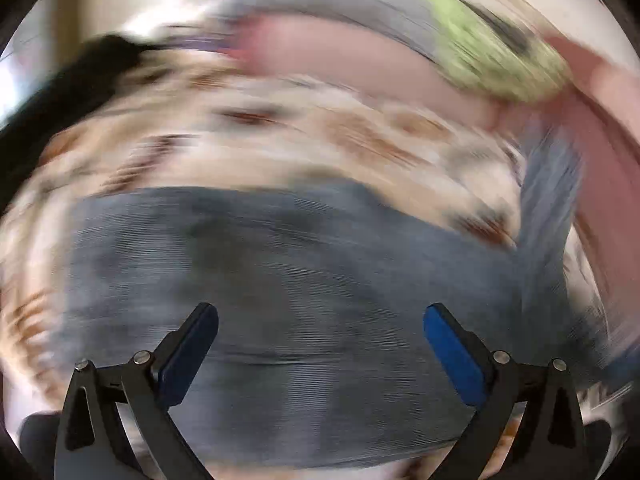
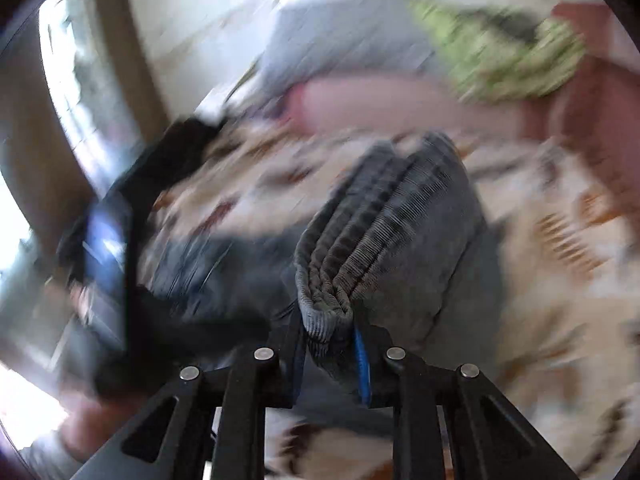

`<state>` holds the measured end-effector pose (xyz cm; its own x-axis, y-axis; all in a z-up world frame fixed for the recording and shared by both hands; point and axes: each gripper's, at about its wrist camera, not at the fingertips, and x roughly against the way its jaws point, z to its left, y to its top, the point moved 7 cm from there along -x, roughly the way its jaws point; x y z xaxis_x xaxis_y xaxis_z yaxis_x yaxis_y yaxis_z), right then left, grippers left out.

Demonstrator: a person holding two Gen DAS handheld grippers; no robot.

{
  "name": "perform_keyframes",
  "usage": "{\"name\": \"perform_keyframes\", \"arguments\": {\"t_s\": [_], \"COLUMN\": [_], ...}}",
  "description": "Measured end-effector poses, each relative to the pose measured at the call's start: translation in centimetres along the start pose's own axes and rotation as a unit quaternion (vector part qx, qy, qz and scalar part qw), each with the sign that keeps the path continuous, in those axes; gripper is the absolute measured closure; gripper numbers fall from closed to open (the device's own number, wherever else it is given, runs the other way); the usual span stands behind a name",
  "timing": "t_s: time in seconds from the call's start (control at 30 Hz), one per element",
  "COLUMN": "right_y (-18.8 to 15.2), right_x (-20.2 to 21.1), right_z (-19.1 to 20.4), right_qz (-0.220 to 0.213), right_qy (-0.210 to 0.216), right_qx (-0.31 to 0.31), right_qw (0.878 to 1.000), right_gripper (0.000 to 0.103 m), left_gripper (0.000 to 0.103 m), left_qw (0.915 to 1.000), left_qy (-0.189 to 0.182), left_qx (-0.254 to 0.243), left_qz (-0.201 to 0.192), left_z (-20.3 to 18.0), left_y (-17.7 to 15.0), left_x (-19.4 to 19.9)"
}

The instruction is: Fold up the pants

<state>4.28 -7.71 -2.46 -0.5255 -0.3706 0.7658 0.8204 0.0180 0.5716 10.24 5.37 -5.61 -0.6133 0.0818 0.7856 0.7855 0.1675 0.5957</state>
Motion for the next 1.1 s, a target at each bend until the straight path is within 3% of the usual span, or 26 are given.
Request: {"name": "perform_keyframes", "arguments": {"t_s": [0.03, 0.07, 0.1, 0.17, 0.2, 0.33, 0.4, 0.47, 0.5, 0.53, 0.57, 0.6, 0.63, 0.67, 0.77, 0.87, 0.9, 0.97, 1.03, 1.1], "right_y": [-1.9, -4.1, -5.6, -5.7, -5.8, -4.0, -3.3, -4.2, -5.4, -7.2, -7.5, -7.1, -6.6, -5.6, -2.4, 0.6, 1.1, 2.0, 2.1, 1.4], "right_x": [-2.7, -5.5, -6.9, -5.8, -5.1, -0.1, 1.2, 1.1, -0.1, -1.7, -1.8, -1.2, -0.7, 0.2, 1.9, 0.8, 0.0, -2.1, -3.9, -4.3], "right_z": [0.8, 1.2, 1.3, 1.4, 1.3, -3.0, -5.9, -9.4, -10.8, -12.0, -12.6, -13.1, -13.5, -13.9, -15.1, -17.2, -18.0, -19.4, -20.2, -20.4], "right_qz": [0.030, 0.074, 0.098, 0.055, 0.055, -0.002, -0.025, -0.017, 0.012, 0.057, 0.054, 0.046, 0.054, 0.046, 0.012, 0.001, 0.004, 0.022, 0.025, 0.017], "right_qy": [0.015, 0.021, 0.023, 0.028, 0.042, 0.086, 0.091, 0.099, 0.103, 0.119, 0.148, 0.165, 0.175, 0.187, 0.192, 0.186, 0.182, 0.160, 0.150, 0.175], "right_qx": [0.003, 0.007, 0.003, 0.006, -0.007, -0.117, -0.177, -0.246, -0.280, -0.317, -0.333, -0.343, -0.354, -0.355, -0.337, -0.345, -0.346, -0.347, -0.361, -0.371], "right_qw": [0.999, 0.997, 0.995, 0.998, 0.998, 0.989, 0.980, 0.964, 0.954, 0.939, 0.930, 0.923, 0.917, 0.915, 0.922, 0.920, 0.920, 0.924, 0.920, 0.912], "right_gripper": [0.060, 0.042, 0.038, 0.033, 0.032, 0.029, 0.021, 0.017, 0.017, 0.018, 0.018, 0.018, 0.018, 0.018, 0.018, 0.018, 0.018, 0.018, 0.018, 0.018], "left_gripper": [0.001, 0.001, 0.001, 0.001, 0.001, 0.001, 0.001, 0.001, 0.001, 0.001, 0.001, 0.001, 0.000, 0.000, 0.001, 0.001, 0.001, 0.001, 0.001, 0.003], "left_qw": [0.9997, 0.9989, 0.9984, 0.9986, 0.9990, 0.9996, 0.9971, 0.9943, 0.9933, 0.9926, 0.9907, 0.9799, 0.9727, 0.9783, 0.9824, 0.9861, 0.9875, 0.9879, 0.9779, 0.9738], "left_qy": [0.018, 0.034, 0.044, 0.045, 0.037, -0.029, -0.070, -0.090, -0.091, -0.077, -0.052, -0.004, 0.020, 0.015, -0.003, -0.031, -0.049, -0.127, -0.191, -0.196], "left_qx": [0.018, 0.031, 0.034, 0.028, 0.023, 0.003, -0.029, -0.056, -0.071, -0.091, -0.114, -0.161, -0.180, -0.179, -0.159, -0.161, -0.148, -0.079, 0.012, 0.049], "left_qz": [-0.007, -0.008, -0.003, 0.001, -0.001, 0.001, -0.003, -0.006, 0.000, 0.022, 0.054, 0.118, 0.145, 0.104, 0.098, 0.029, 0.022, 0.042, 0.084, 0.105], "left_z": [2.3, 4.5, 5.8, 6.5, 6.1, 1.9, -2.0, -4.9, -6.5, -7.8, -8.5, -9.0, -8.9, -9.0, -9.5, -10.5, -10.5, -9.7, -8.1, -6.9], "left_y": [0.0, -0.1, -0.4, -0.6, -0.6, 0.0, 0.1, -0.3, -0.7, -1.8, -3.0, -5.7, -7.2, -7.0, -6.2, -3.3, -2.6, -1.4, -0.1, 0.9], "left_x": [0.8, 1.3, 1.7, 2.0, 2.3, 3.0, 3.2, 3.8, 3.4, 2.0, 0.1, -3.3, -5.0, -4.5, -2.3, 1.1, 1.6, 1.7, 0.3, -1.4]}}
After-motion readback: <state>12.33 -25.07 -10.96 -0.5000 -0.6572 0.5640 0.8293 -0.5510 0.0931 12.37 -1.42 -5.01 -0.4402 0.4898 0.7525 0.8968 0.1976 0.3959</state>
